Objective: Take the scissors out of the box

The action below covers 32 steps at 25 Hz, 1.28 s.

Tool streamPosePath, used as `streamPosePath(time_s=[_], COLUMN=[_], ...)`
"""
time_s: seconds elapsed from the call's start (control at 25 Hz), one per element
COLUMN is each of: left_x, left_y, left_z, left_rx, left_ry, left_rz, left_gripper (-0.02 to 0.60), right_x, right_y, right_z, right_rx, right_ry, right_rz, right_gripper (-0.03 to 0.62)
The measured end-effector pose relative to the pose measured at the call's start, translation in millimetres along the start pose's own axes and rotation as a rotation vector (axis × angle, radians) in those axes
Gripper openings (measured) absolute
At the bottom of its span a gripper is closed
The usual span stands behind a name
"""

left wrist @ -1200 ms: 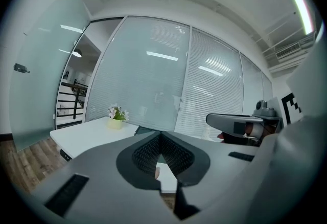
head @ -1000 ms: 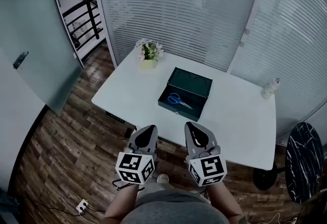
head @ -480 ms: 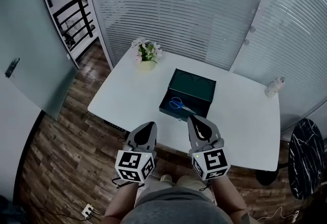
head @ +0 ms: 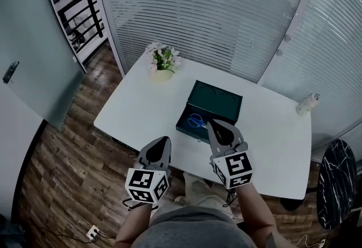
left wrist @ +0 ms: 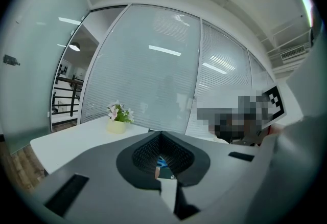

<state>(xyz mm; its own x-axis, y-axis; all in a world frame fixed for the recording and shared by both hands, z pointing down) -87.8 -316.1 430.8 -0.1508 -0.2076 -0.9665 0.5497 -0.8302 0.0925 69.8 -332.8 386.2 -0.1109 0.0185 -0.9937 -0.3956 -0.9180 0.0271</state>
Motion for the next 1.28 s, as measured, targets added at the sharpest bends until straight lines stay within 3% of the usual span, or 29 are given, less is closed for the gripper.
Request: streamPosePath(time_s=[0.44, 0.92, 1.28], left_x=[-8, -31, -46], left_y=[46, 69, 75], left_z=[22, 36, 40], left_rx=[0.045, 0.079, 0.092], left_ry=[-0.018, -0.030, -0.050], left_rz=[0.028, 0.094, 0.128], left_gripper=[0.006, 0.006, 0.006], right_x=[-59, -149, -192], right_y=[74, 117, 131], right_z=[-22, -37, -29], right_rx=[0.186, 0.287, 0.394], right_ry=[-0.069, -0.084, -0.117], right_rz=[0.205, 0.444, 0.600], right_gripper=[0.009, 0.009, 0.011])
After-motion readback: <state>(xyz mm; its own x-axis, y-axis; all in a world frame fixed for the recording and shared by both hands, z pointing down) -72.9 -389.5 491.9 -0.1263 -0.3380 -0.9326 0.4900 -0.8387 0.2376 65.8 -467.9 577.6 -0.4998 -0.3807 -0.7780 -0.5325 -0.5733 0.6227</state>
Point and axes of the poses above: the fingertips, and each gripper's own axes: y forward along the fingers, z to its left, x out of its top, the point moved 3 cm from there along -y, backward along the fingers, and after that the axes turned 7 degrees about -z, right-handed, at the moved point
